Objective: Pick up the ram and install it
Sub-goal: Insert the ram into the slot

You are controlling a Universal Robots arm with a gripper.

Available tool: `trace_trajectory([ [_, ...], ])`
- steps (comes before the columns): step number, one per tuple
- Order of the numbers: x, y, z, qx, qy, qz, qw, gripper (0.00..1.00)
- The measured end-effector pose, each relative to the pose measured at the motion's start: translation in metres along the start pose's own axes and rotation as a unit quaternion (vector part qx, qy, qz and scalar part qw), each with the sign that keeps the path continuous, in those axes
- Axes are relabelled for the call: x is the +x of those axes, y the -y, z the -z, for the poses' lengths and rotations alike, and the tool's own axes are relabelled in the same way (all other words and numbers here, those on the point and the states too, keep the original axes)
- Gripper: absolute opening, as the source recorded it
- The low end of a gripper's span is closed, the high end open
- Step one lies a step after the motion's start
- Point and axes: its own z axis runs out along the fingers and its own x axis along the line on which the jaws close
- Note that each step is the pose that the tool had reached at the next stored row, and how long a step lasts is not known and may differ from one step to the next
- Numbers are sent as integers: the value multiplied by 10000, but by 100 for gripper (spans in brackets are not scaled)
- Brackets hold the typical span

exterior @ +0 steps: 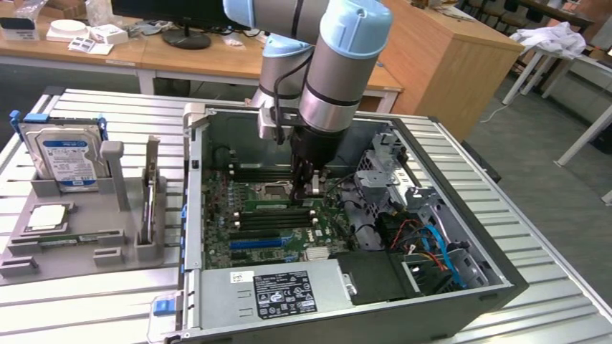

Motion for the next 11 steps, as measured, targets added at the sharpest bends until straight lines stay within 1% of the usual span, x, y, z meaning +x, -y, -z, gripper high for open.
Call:
trace_trajectory([
  [11,2,1,-59,0,0,0,10000,12],
])
